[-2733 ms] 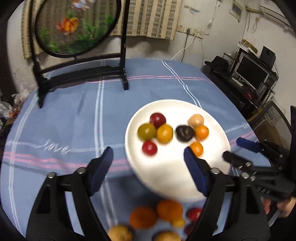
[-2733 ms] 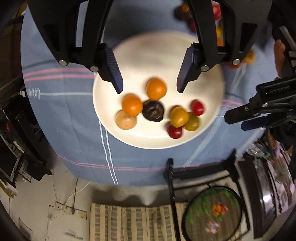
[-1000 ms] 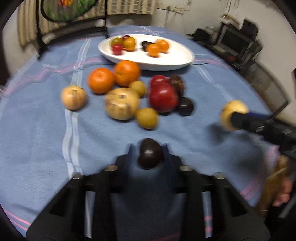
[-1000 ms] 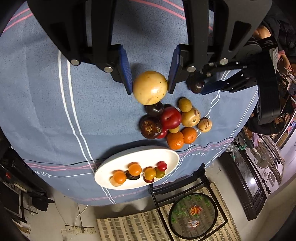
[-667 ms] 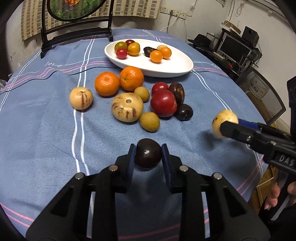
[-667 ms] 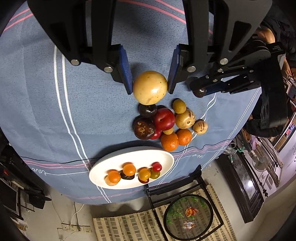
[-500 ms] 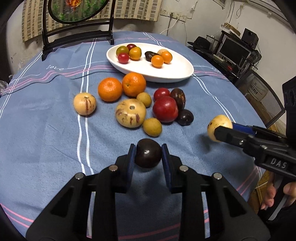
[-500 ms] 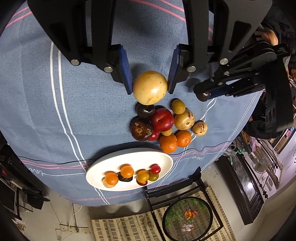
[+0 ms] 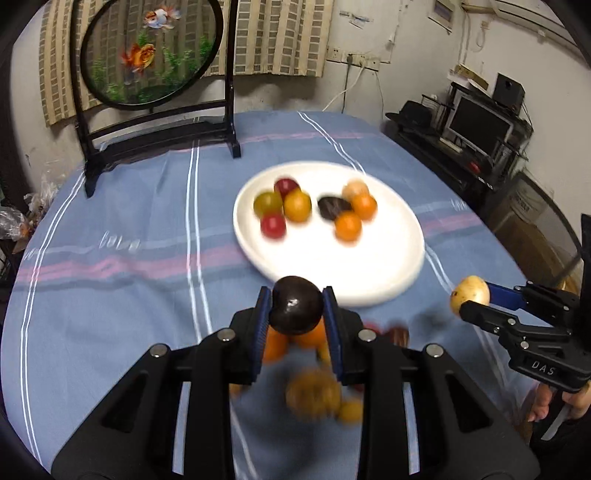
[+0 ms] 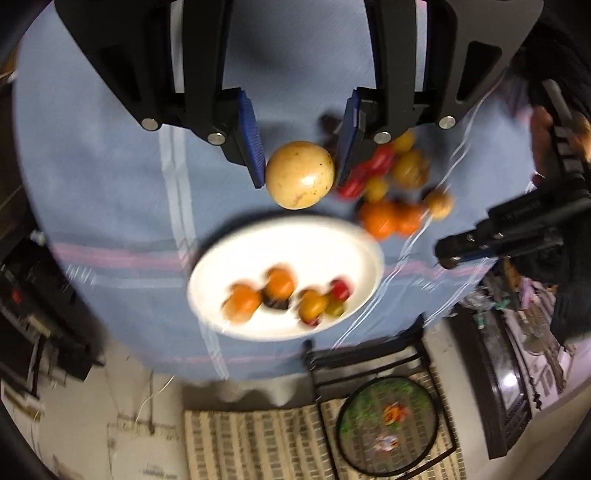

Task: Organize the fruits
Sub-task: 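Carry the pepino and dark plum onto the white plate and open both tools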

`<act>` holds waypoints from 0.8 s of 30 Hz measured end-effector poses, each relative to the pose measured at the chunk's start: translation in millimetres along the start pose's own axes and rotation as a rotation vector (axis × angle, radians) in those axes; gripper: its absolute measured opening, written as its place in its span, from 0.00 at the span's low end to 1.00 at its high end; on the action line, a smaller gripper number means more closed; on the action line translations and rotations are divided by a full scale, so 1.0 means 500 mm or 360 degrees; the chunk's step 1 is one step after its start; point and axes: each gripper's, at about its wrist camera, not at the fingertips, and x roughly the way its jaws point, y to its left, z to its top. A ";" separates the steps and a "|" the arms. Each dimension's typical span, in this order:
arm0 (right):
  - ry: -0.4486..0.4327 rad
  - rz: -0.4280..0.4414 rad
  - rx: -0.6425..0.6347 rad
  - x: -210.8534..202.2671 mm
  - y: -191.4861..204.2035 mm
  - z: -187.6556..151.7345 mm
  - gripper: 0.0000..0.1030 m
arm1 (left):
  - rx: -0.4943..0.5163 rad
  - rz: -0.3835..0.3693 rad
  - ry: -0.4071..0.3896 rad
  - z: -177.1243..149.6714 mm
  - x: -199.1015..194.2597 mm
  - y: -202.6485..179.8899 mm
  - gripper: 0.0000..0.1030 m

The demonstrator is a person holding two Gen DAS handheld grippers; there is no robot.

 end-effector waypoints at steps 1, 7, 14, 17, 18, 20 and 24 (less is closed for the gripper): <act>-0.0003 -0.0024 0.0001 0.017 -0.013 0.030 0.37 | -0.0014 -0.0008 0.0021 0.019 0.018 0.003 0.28; 0.0082 -0.0102 0.0088 0.147 -0.087 0.137 0.37 | -0.0067 -0.0061 0.0147 0.109 0.168 -0.019 0.28; 0.0148 -0.0050 0.0157 0.222 -0.125 0.152 0.37 | -0.0049 -0.0034 0.0258 0.132 0.270 -0.039 0.28; 0.0168 -0.0029 0.0173 0.234 -0.130 0.151 0.39 | -0.0053 -0.0023 0.0267 0.141 0.286 -0.036 0.41; 0.0170 -0.0035 0.0177 0.237 -0.129 0.154 0.39 | -0.0054 -0.0019 0.0260 0.143 0.286 -0.034 0.50; 0.0145 -0.0065 0.0178 0.233 -0.130 0.157 0.42 | -0.0079 0.0000 0.0202 0.151 0.268 -0.027 0.61; 0.0030 -0.0100 0.0165 0.176 -0.125 0.161 0.60 | -0.0127 -0.0059 0.0132 0.150 0.194 -0.008 0.61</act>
